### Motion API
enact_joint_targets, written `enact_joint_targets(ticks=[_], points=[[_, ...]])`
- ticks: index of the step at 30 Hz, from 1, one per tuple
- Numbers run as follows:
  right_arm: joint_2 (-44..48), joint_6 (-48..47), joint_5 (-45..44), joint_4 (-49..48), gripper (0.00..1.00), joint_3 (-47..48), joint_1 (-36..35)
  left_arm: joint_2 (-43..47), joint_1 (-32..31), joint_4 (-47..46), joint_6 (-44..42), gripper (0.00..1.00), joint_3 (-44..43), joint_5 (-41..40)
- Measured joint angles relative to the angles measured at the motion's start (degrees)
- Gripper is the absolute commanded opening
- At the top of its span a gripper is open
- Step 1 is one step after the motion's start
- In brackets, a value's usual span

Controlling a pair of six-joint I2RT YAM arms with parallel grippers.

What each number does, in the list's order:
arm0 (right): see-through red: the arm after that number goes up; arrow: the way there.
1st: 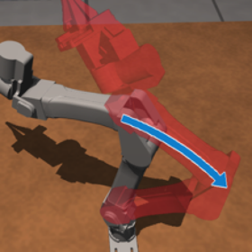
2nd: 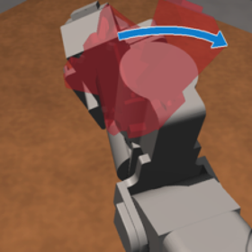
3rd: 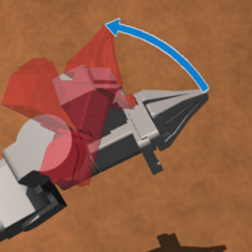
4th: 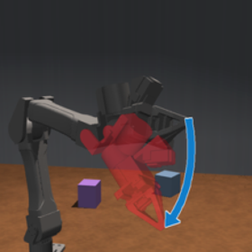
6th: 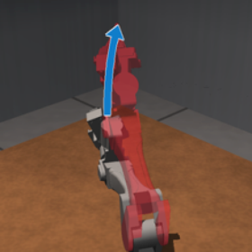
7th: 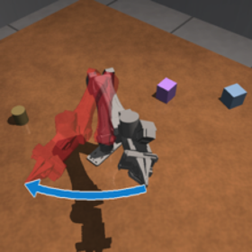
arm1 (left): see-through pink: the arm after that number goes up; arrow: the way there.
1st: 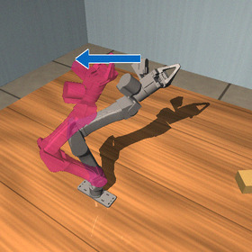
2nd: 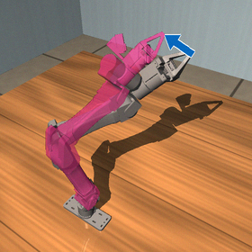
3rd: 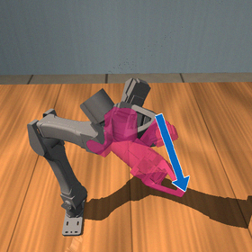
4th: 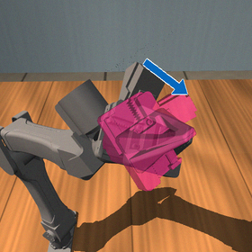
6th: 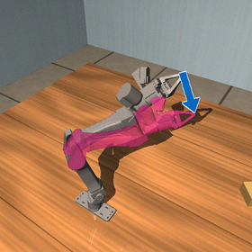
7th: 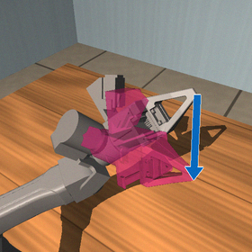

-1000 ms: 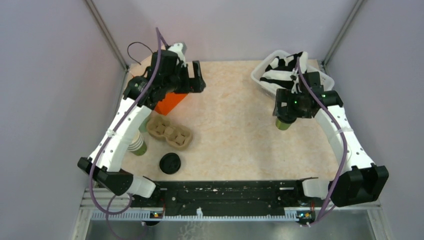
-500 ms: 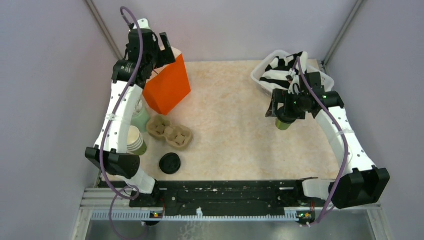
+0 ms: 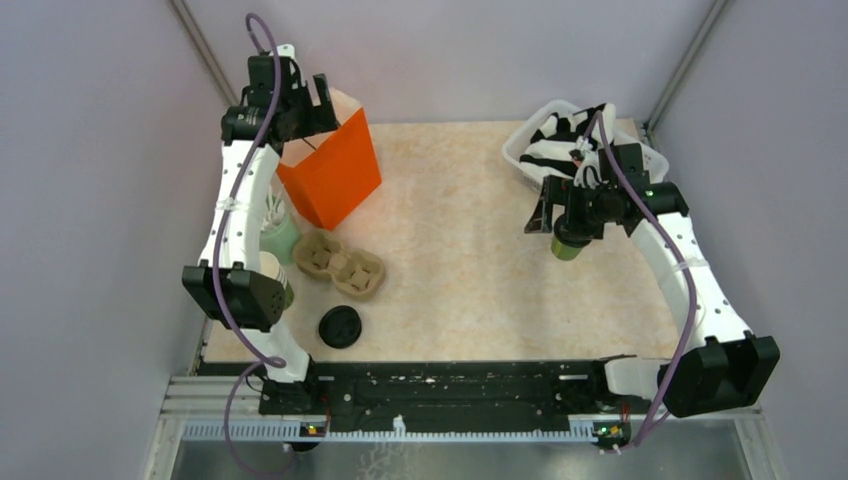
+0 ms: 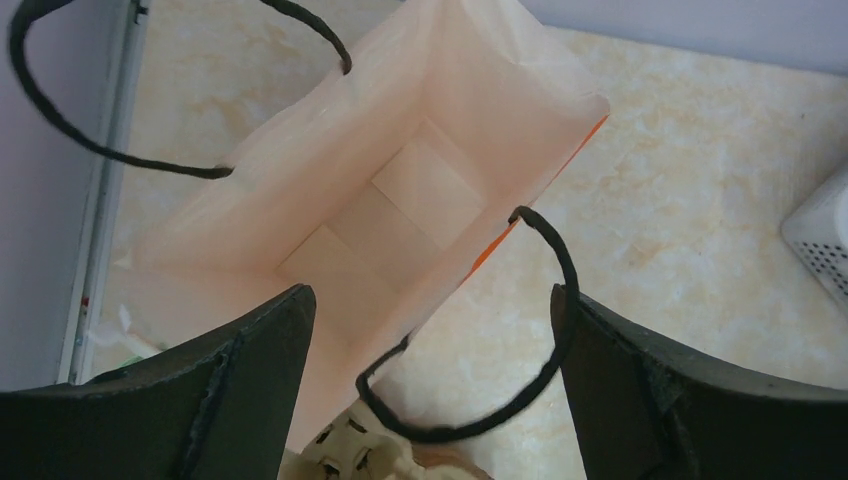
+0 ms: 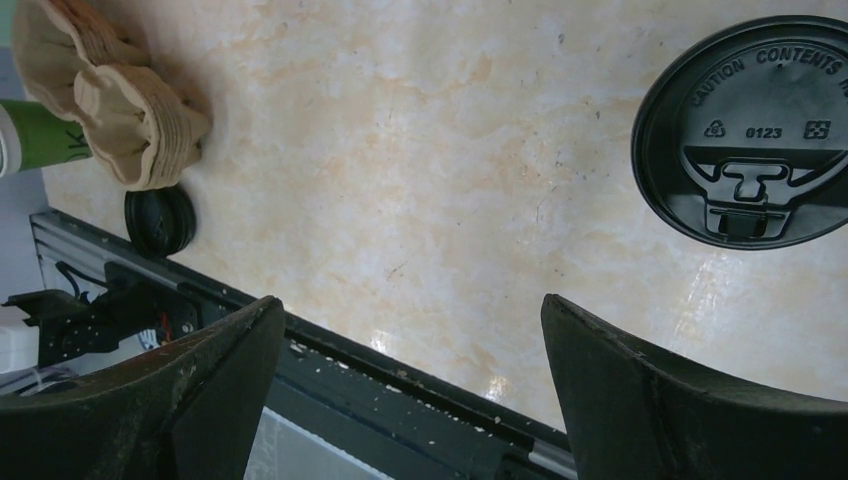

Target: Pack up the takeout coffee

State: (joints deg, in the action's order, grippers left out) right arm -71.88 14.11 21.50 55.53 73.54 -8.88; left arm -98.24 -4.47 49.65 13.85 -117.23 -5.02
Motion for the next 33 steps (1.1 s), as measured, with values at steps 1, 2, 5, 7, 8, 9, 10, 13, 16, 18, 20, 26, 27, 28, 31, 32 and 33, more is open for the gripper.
enact_joint_targets(ticks=[1,2,5,7,8,9,10,13,16,18,20,26,27,28,31,32,33], points=[[0.0,0.1,0.3,0.0,0.99,0.0,0.0,-0.7,-0.1,0.5,-0.5,0.9,0.0,0.7],[0.0,0.3,0.4,0.0,0.99,0.0,0.0,-1.1,-0.1,0.8,-0.7,0.9,0.2,1.2],[-0.7,0.7,0.4,0.5,0.99,0.7,0.0,-1.8,-0.1,1.7,-1.2,0.85,0.5,2.3],[-2.1,0.9,0.2,1.0,0.99,2.5,0.0,-1.8,-0.1,1.7,-1.4,0.8,0.5,2.9],[-2.7,1.0,0.0,0.8,0.99,3.3,0.0,-1.8,-0.1,1.6,-1.6,0.79,0.5,3.2],[-3.3,1.1,-0.1,0.4,0.99,3.8,0.0,-1.8,-0.1,1.5,-1.6,0.78,0.5,3.6],[-3.7,1.3,-0.3,0.2,0.99,4.2,0.0,-1.8,-0.1,1.4,-1.7,0.76,0.5,4.2],[-5.1,2.1,-0.3,-0.4,0.99,4.6,0.0,-1.7,-0.1,1.0,-1.9,0.69,0.7,5.5],[-7.1,2.7,-0.1,-1.2,0.99,4.6,0.0,-1.6,-0.1,-0.2,-2.1,0.67,2.0,6.1],[-8.2,2.9,0.0,-1.3,0.99,4.7,0.0,-1.6,-0.1,-0.3,-2.3,0.7,2.8,6.3],[-9.5,2.4,0.0,-0.6,0.99,6.2,0.0,-1.7,-0.1,-0.3,-2.4,0.75,2.8,6.8],[-13.2,-0.8,-2.8,0.8,0.99,12.4,-2.8,-2.6,-0.1,-0.4,-2.1,0.93,0.6,7.4],[-14.2,-1.1,-3.9,0.9,0.99,13.4,-4.5,-3.0,-0.1,-0.3,-2.0,0.94,0.2,7.3],[-15.3,-1.2,-4.9,0.7,0.99,14.5,-6.6,-3.5,-0.1,0.1,-1.7,0.95,-0.5,7.2],[-21.0,-1.5,-6.9,0.5,0.98,19.0,-14.4,-4.7,-0.1,1.0,-0.6,0.99,-1.9,7.1],[-23.2,-1.5,-6.9,0.3,0.98,20.7,-16.3,-4.7,-0.1,1.6,0.1,0.99,-1.9,7.0],[-26.3,-1.5,-7.2,0.3,0.97,23.2,-18.7,-4.7,-0.1,2.3,1.1,0.99,-1.9,6.9]])
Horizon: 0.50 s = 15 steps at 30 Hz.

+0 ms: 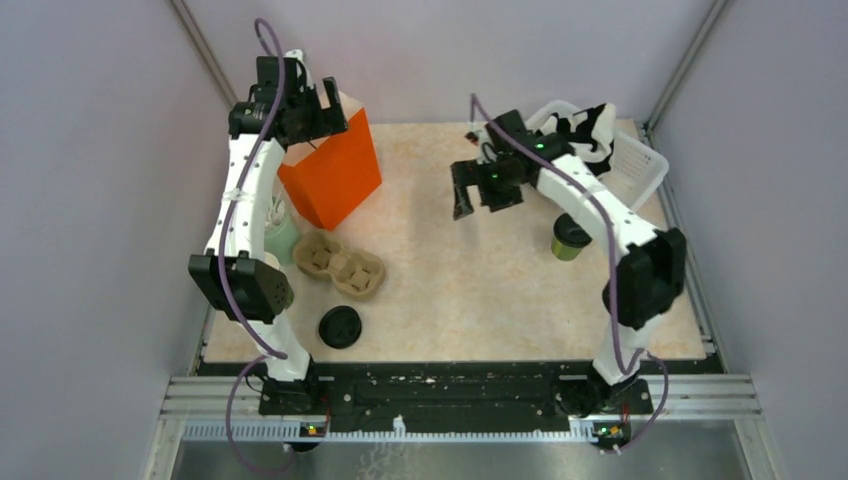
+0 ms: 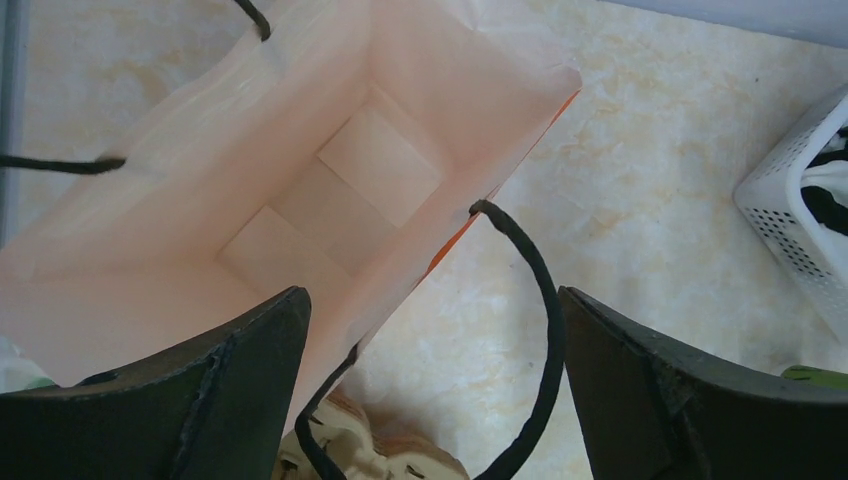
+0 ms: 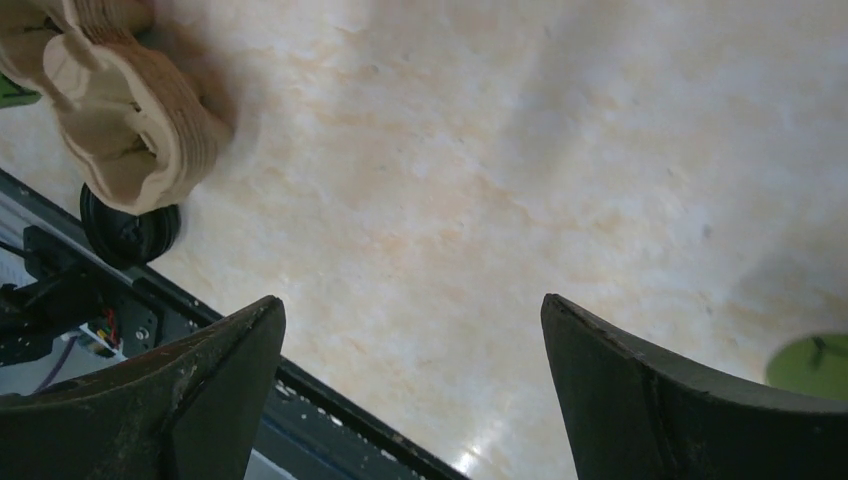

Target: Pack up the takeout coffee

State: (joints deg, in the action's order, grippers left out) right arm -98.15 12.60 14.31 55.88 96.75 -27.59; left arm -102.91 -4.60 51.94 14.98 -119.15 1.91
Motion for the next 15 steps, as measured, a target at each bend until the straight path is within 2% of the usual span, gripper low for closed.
enact_joint_targets(ticks=[5,9,15], points=[[-13.5,0.1,-2.2,-1.7,0.95,9.6,-8.5,0.4,0.0,3.3,4.8,0.99,0.4,-1.1],[-18.7,1.3,-3.1,-3.8,0.87,10.6,-13.3,3.5,0.0,5.4,7.0,0.99,3.1,-3.1],[-24.1,6.5,-6.4,-7.5,0.82,14.1,-19.2,7.1,0.0,10.0,7.4,0.99,1.5,-5.8]])
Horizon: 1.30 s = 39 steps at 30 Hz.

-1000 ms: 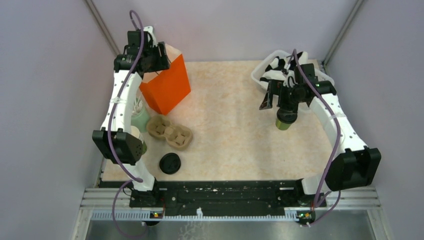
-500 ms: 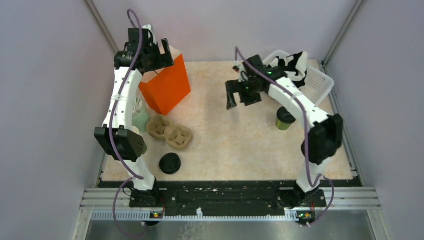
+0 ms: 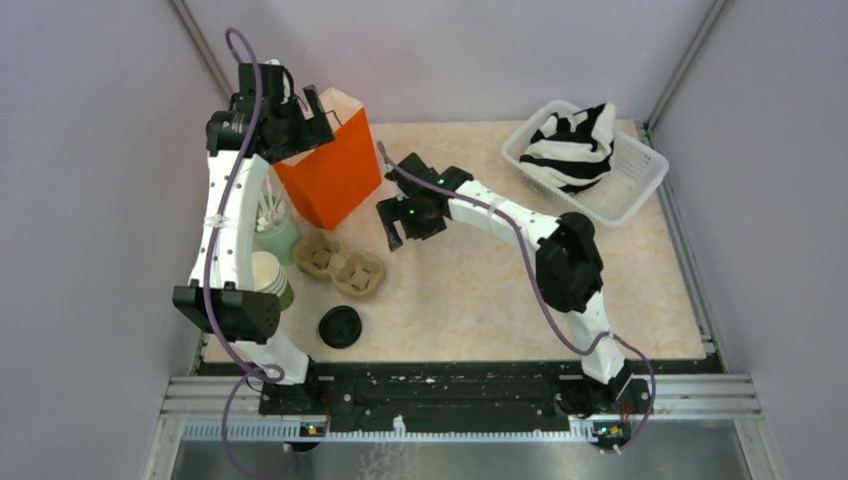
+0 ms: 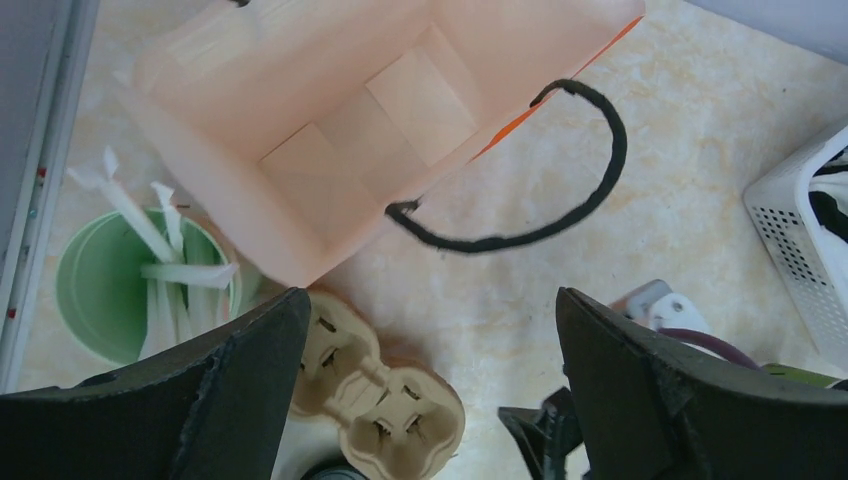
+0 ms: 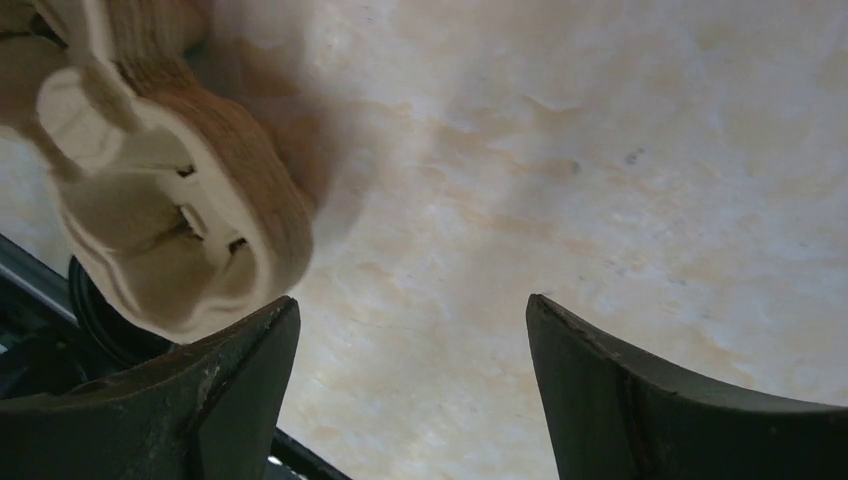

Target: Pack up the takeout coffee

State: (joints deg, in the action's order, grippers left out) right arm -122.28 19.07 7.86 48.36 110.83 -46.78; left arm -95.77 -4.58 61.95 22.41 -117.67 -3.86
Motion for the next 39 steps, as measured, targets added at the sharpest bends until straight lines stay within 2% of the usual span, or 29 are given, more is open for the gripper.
enact_joint_targets(ticks=[2,4,6,11,18,21,31,39], points=[[-1.6,2.4,-3.4,-0.6,0.8,2.3,-2.8,1.5,0.0,1.1,0.2,0.99,-0.1,-0.4],[-3.1,4.4,-6.9,-0.8,0.7,4.7,-5.4,3.8,0.0,2.7,0.8,0.99,0.2,-0.8],[-4.2,6.1,-10.8,-0.9,0.64,6.5,-8.0,6.3,0.0,3.5,1.6,0.99,0.7,-1.4],[-6.6,7.3,-18.0,-0.5,0.6,9.9,-12.1,13.1,0.0,5.4,3.3,0.99,1.4,-1.7],[-8.7,4.7,-24.0,0.3,0.51,11.6,-14.2,18.3,-0.1,5.4,3.4,0.99,2.5,0.0],[-9.6,3.2,-26.0,1.8,0.45,12.9,-14.8,18.8,-0.4,5.4,3.2,0.99,3.4,0.0],[-12.6,-0.5,-27.2,2.6,0.45,16.0,-17.2,18.8,-2.8,5.3,2.3,0.99,3.8,0.0],[-13.1,-1.1,-27.5,3.9,0.29,16.4,-17.7,18.8,-4.0,5.3,1.6,0.99,3.9,-0.1]])
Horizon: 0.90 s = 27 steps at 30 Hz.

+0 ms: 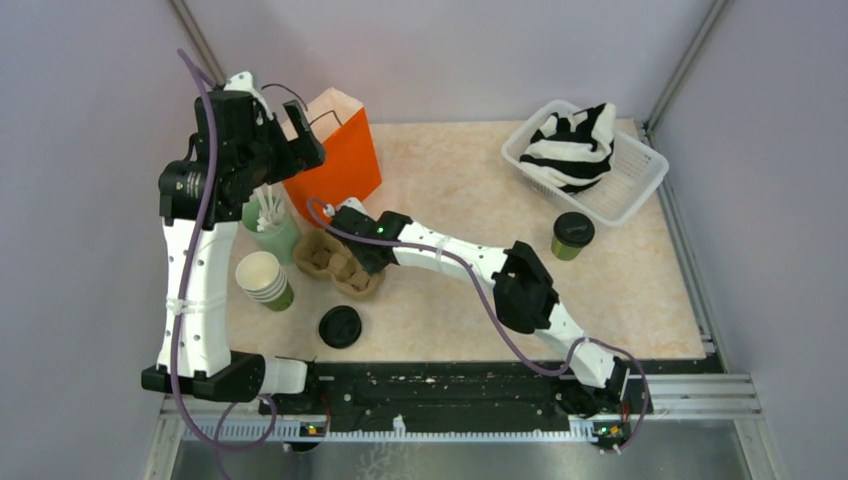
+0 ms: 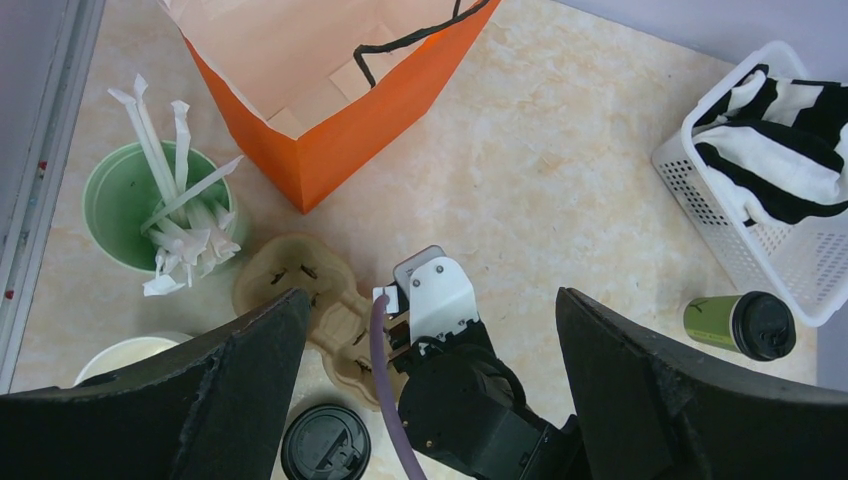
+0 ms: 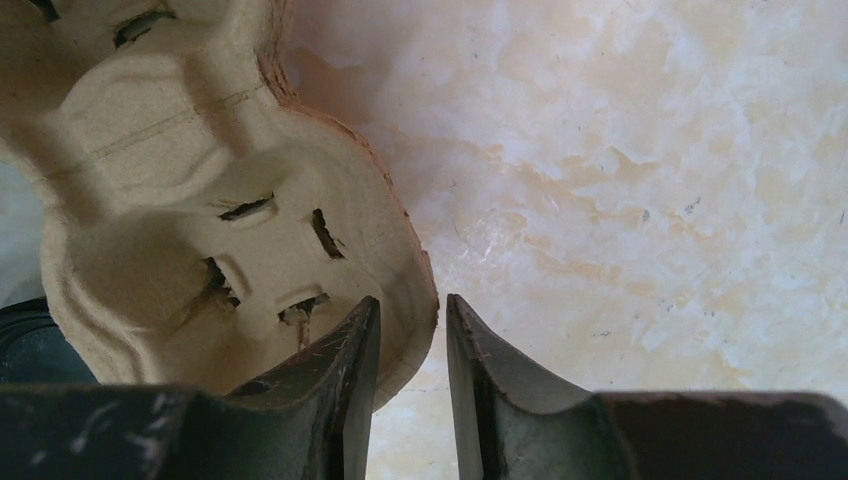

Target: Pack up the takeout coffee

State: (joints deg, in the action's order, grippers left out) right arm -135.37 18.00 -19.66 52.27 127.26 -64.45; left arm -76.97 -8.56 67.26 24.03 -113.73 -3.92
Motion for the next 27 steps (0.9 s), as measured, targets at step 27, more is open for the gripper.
enact_joint_targets(ticks=[27], points=[[-4.3,-5.0,-4.9,5.0,0.15,8.2,-1.0,0.0,-0.6,-0.3,-0.2,0.99,1.3,0.0]])
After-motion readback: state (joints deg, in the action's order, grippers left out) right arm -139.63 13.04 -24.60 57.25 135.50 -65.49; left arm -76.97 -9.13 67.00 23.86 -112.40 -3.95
